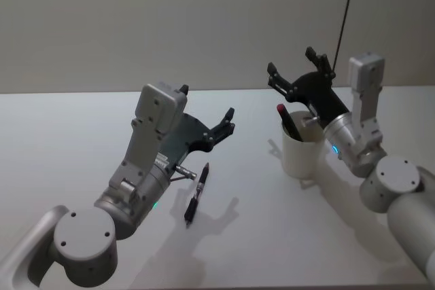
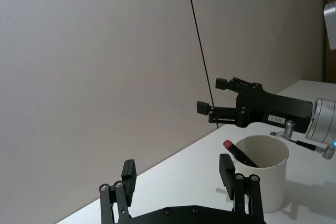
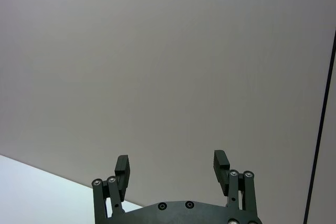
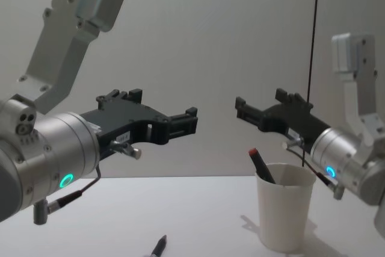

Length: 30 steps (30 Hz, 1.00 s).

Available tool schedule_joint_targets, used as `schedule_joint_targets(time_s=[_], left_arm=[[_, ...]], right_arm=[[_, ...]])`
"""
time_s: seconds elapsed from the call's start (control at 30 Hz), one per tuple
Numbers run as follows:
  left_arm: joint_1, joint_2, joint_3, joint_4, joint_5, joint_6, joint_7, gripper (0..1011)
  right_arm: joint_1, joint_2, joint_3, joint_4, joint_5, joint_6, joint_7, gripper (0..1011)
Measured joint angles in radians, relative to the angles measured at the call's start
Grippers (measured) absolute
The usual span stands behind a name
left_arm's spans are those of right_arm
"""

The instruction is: Place the pen into the pen holder.

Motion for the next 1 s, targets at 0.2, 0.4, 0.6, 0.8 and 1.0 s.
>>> schedule_joint_targets(time_s=[0.2,0.4,0.6,0.8,1.0], left_arm=[[0.000,0.000,0.000,0.000,0.000,0.000,0.000,1008],[0.000,0.000,0.000,0.000,0.000,0.000,0.000,1008],[0.000,0.000,0.000,0.000,0.000,0.000,0.000,1008],[0.000,0.000,0.000,0.000,0.000,0.000,0.000,1008],[0.000,0.000,0.000,0.000,0.000,0.000,0.000,1008]], right_arm=[[-0.085,0.019,0.004,-0.213,-0.004,0.140,-0.030,1001],[-0.149,0.034,0.007,-0.377,-0.010,0.264,-0.059,1001],[-0.216,0.052,0.011,-0.542,-0.013,0.383,-0.098,1001],[-0.277,0.070,0.020,-0.673,-0.002,0.488,-0.141,1001],[-0.339,0.092,0.033,-0.779,0.016,0.563,-0.182,1001]])
